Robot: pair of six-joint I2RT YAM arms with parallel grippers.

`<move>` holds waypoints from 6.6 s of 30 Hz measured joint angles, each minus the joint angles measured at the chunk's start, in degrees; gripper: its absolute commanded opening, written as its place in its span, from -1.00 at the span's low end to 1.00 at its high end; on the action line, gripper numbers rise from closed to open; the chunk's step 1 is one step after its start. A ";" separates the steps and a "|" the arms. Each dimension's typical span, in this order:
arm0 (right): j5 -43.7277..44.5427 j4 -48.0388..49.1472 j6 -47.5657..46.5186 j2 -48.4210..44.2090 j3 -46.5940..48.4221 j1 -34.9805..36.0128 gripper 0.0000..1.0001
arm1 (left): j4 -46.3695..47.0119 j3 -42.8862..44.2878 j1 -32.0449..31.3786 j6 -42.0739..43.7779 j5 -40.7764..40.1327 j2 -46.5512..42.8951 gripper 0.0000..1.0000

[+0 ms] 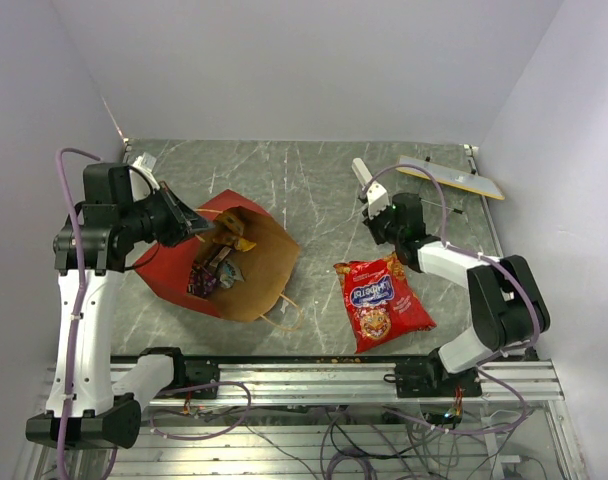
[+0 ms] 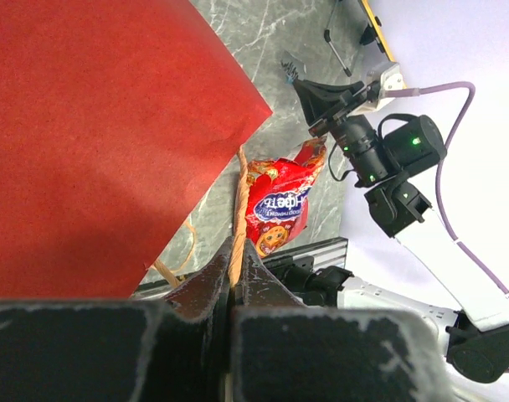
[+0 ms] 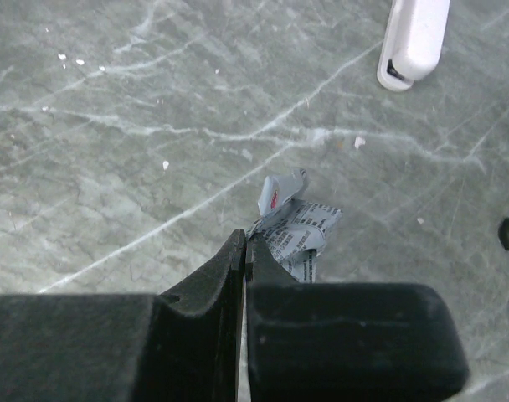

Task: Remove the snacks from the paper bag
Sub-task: Place the snack at the center of the board, then take out the snack from the paper bag, then place the snack at the center of the board, then take out the snack from the paper bag.

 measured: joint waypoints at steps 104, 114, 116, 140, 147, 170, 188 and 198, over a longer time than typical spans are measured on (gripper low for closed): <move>8.20 -14.36 -21.09 -21.38 14.71 38.23 -1.00 | -5.57 4.00 0.00 7.69 -5.53 5.60 -0.86; 22.05 -12.87 -12.79 -20.70 9.16 27.12 -1.00 | -6.19 4.96 0.00 10.56 -7.17 7.19 -0.86; 23.06 -12.85 -10.16 -17.29 9.16 24.30 -1.00 | -6.29 4.98 0.00 10.78 -7.17 7.19 -0.86; 23.61 -8.70 -8.90 12.63 13.90 18.56 -0.60 | -6.43 7.32 0.00 10.60 -5.25 7.67 -0.86; 21.64 -13.60 -7.69 2.25 8.26 18.49 -0.18 | -5.73 6.75 0.00 9.88 -4.50 7.72 -0.86; -14.08 5.75 -0.90 -4.09 6.36 42.69 0.07 | -0.48 -1.64 0.00 4.55 -2.25 3.41 -0.86; 5.20 11.69 -19.06 25.97 23.80 44.39 0.29 | -0.70 -0.94 0.00 4.55 -1.57 4.35 -0.86; 10.40 14.14 -24.63 32.59 26.64 42.91 0.29 | -2.91 0.48 0.00 5.49 -1.22 5.27 -0.86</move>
